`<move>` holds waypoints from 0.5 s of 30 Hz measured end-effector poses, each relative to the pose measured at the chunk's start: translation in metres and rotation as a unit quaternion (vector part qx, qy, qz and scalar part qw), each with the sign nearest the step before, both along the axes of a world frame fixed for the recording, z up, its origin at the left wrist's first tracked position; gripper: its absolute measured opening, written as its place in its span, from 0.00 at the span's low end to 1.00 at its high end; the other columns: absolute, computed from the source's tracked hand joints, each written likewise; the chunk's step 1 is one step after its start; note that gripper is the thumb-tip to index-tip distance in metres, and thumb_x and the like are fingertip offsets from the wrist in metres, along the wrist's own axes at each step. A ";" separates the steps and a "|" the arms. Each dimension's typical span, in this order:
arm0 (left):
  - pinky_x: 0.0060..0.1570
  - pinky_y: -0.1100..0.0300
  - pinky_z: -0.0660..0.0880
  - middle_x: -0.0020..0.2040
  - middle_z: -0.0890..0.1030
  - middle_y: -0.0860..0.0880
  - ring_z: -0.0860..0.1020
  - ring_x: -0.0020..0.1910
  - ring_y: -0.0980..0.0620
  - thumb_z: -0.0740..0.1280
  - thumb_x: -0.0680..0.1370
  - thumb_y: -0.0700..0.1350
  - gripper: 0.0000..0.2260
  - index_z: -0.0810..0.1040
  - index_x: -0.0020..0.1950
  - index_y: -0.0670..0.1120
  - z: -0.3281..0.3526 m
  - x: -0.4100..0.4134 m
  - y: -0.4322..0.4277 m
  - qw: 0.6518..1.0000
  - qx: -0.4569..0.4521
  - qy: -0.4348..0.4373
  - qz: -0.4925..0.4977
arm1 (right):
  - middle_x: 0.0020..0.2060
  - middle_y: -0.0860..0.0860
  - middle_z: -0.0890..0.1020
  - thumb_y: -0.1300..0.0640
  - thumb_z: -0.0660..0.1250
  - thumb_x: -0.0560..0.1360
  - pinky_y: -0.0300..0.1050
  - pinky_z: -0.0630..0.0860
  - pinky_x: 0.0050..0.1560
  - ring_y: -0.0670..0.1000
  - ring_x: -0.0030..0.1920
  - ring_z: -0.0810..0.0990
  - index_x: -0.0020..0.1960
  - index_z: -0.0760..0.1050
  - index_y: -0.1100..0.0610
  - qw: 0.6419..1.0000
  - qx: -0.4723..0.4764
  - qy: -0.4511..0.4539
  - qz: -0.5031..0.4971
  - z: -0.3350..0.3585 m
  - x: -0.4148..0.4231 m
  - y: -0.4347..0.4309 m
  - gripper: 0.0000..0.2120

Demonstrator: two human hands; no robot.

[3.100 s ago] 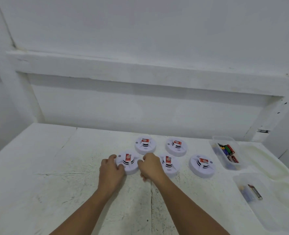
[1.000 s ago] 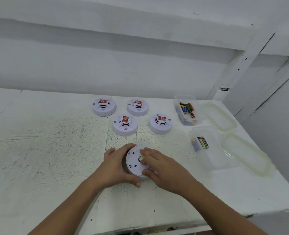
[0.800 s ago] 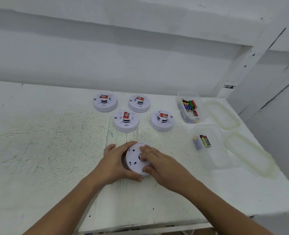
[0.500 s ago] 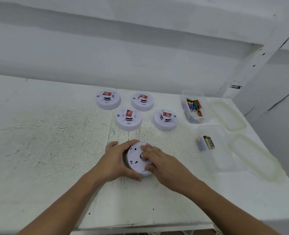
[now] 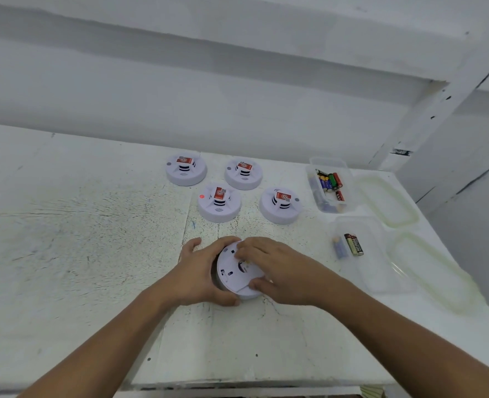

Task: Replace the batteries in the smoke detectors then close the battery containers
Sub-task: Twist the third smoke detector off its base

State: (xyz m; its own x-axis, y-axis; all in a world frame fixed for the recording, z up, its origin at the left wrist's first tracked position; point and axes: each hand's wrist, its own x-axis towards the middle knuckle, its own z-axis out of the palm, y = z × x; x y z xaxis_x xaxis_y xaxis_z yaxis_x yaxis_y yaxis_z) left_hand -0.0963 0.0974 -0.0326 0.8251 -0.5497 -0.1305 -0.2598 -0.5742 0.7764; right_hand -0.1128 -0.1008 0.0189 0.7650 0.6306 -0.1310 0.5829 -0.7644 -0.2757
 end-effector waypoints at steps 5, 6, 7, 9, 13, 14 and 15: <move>0.69 0.59 0.37 0.57 0.64 0.74 0.45 0.52 0.90 0.78 0.52 0.62 0.49 0.55 0.67 0.63 0.009 -0.004 -0.006 1.000 0.019 -0.003 -0.006 | 0.70 0.52 0.64 0.55 0.63 0.76 0.49 0.64 0.68 0.53 0.69 0.63 0.73 0.60 0.55 0.995 -0.087 0.022 0.036 0.011 0.009 -0.002 0.28; 0.68 0.60 0.37 0.56 0.63 0.74 0.46 0.52 0.89 0.77 0.49 0.65 0.51 0.56 0.68 0.62 0.008 -0.004 -0.008 1.000 0.027 -0.011 0.000 | 0.69 0.53 0.65 0.55 0.63 0.76 0.50 0.66 0.66 0.53 0.68 0.64 0.74 0.59 0.55 0.994 -0.098 0.024 0.039 0.013 0.011 -0.002 0.28; 0.68 0.60 0.37 0.56 0.63 0.75 0.50 0.54 0.87 0.75 0.48 0.68 0.53 0.58 0.69 0.60 0.007 -0.005 -0.010 0.999 0.033 -0.023 0.009 | 0.68 0.53 0.65 0.55 0.63 0.75 0.50 0.68 0.65 0.53 0.67 0.64 0.74 0.59 0.55 0.993 -0.109 0.023 0.044 0.015 0.012 -0.001 0.29; 0.71 0.57 0.38 0.55 0.64 0.75 0.60 0.57 0.79 0.71 0.47 0.72 0.54 0.59 0.70 0.59 0.001 -0.003 -0.011 0.998 0.046 -0.039 0.023 | 0.66 0.53 0.66 0.56 0.64 0.74 0.48 0.69 0.61 0.53 0.64 0.65 0.74 0.59 0.55 0.990 -0.130 0.015 0.057 0.018 0.015 0.001 0.30; 0.70 0.60 0.43 0.54 0.65 0.74 0.53 0.54 0.87 0.68 0.47 0.71 0.53 0.62 0.70 0.56 0.001 0.001 -0.012 0.997 0.042 -0.063 0.028 | 0.63 0.53 0.67 0.58 0.66 0.72 0.45 0.70 0.53 0.52 0.60 0.65 0.70 0.63 0.54 0.984 -0.158 0.019 0.076 0.022 0.023 0.009 0.27; 0.69 0.62 0.43 0.54 0.64 0.74 0.50 0.53 0.88 0.68 0.47 0.71 0.53 0.63 0.70 0.56 0.002 0.003 -0.012 0.997 0.039 -0.067 0.024 | 0.62 0.53 0.67 0.58 0.67 0.72 0.45 0.70 0.53 0.52 0.60 0.65 0.70 0.63 0.53 0.984 -0.157 0.029 0.073 0.022 0.025 0.010 0.28; 0.69 0.64 0.43 0.53 0.63 0.75 0.50 0.53 0.88 0.68 0.46 0.71 0.53 0.64 0.70 0.55 0.002 0.004 -0.012 0.997 0.034 -0.068 0.020 | 0.62 0.52 0.67 0.58 0.68 0.72 0.44 0.69 0.52 0.52 0.60 0.65 0.70 0.63 0.53 0.985 -0.155 0.041 0.069 0.022 0.027 0.011 0.29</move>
